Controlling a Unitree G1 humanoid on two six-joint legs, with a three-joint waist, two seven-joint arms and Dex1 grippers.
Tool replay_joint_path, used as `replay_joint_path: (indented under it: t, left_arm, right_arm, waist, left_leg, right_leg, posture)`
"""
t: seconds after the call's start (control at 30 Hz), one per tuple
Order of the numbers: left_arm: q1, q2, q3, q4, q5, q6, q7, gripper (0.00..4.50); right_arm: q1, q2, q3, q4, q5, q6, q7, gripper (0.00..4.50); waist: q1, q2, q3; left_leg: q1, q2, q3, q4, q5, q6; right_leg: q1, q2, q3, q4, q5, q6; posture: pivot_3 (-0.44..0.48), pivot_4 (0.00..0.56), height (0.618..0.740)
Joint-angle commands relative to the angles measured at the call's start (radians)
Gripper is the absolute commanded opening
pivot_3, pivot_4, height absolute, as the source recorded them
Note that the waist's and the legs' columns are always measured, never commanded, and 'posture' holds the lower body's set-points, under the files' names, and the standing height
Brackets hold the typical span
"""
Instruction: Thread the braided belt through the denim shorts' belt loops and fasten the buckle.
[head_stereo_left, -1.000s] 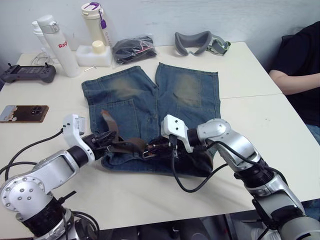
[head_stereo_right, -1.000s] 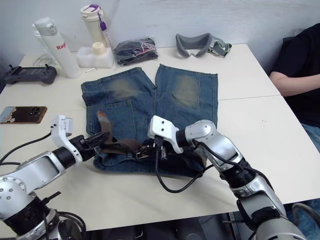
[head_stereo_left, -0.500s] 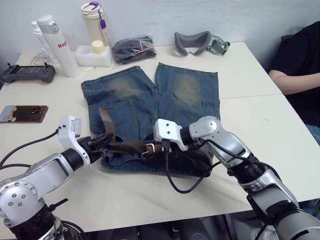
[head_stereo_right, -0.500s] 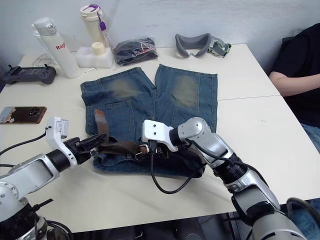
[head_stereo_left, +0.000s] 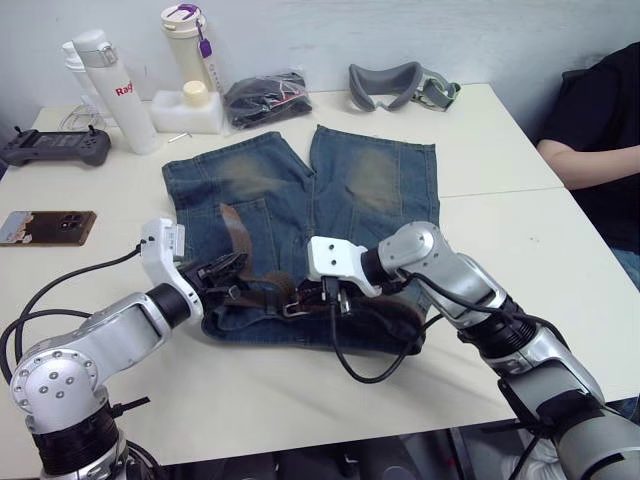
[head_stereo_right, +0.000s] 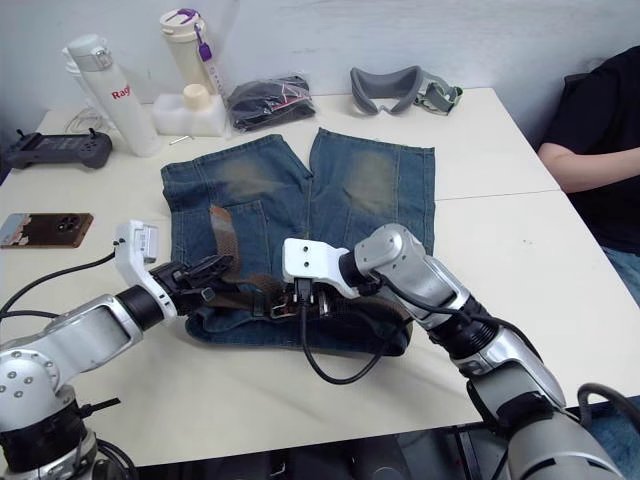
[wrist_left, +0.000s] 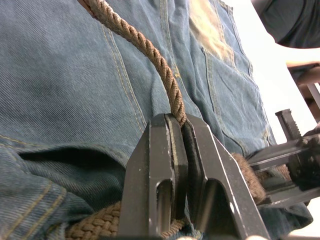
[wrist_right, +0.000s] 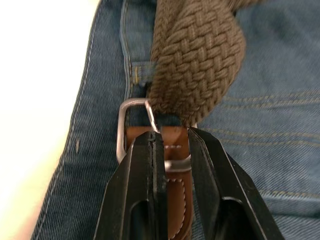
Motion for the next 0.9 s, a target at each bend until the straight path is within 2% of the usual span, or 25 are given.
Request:
replay_joint_path:
  t: [0.03, 0.37, 0.6, 0.7, 0.73, 0.9]
  left_arm:
    - [0.019, 0.036, -0.026, -0.008, -0.052, -0.062, 0.017, 0.0]
    - [0.044, 0.094, -0.117, -0.001, -0.107, -0.182, 0.051, 0.0]
    - [0.051, 0.111, -0.162, -0.001, -0.123, -0.244, 0.066, 0.0]
    - [0.062, 0.121, -0.171, -0.004, -0.129, -0.267, 0.074, 0.0]
    - [0.069, 0.126, -0.172, -0.007, -0.132, -0.275, 0.075, 0.0]
    - [0.099, 0.15, -0.174, -0.015, -0.14, -0.308, 0.079, 0.0]
  right_arm:
    - [0.0, 0.012, 0.012, -0.029, -0.008, 0.007, -0.002, 1.02]
    - [-0.031, 0.053, 0.043, 0.006, -0.02, 0.048, -0.005, 1.02]
    - [-0.046, 0.064, 0.127, 0.083, -0.101, 0.085, -0.026, 1.02]
    - [-0.038, 0.052, 0.161, 0.091, -0.115, 0.091, -0.006, 0.13]
    - [-0.031, 0.049, 0.171, 0.091, -0.119, 0.088, -0.002, 0.02]
    - [-0.003, 0.053, 0.188, 0.097, -0.124, 0.077, 0.01, 0.02]
  waist:
    - [0.0, 0.0, 0.0]
    - [0.0, 0.0, 0.0]
    - [0.0, 0.0, 0.0]
    - [0.0, 0.0, 0.0]
    - [0.0, 0.0, -0.001]
    - [0.002, -0.001, -0.001]
  left_leg:
    - [0.0, 0.0, 0.0, 0.0, 0.0, 0.0]
    - [0.0, 0.0, 0.0, 0.0, 0.0, 0.0]
    - [0.0, 0.0, 0.0, 0.0, 0.0, 0.0]
    - [0.001, 0.0, 0.0, 0.0, 0.0, 0.0]
    - [0.001, 0.0, 0.0, 0.0, 0.0, 0.0]
    - [0.004, 0.0, 0.0, -0.001, 0.0, 0.0]
  right_leg:
    - [0.0, 0.0, 0.0, 0.0, 0.0, 0.0]
    - [0.0, 0.0, 0.0, -0.001, 0.0, 0.0]
    - [0.0, 0.0, 0.0, -0.001, 0.0, -0.001]
    - [0.001, 0.0, 0.0, -0.001, 0.0, -0.001]
    - [0.001, 0.0, 0.0, -0.001, 0.0, -0.001]
    - [0.004, 0.0, -0.001, -0.003, 0.0, -0.001]
  posture:
    - [0.0, 0.15, 0.739]
    - [0.0, 0.15, 0.739]
    - [0.0, 0.15, 0.739]
    - [0.0, 0.15, 0.739]
    - [0.0, 0.15, 0.739]
    - [0.0, 0.15, 0.739]
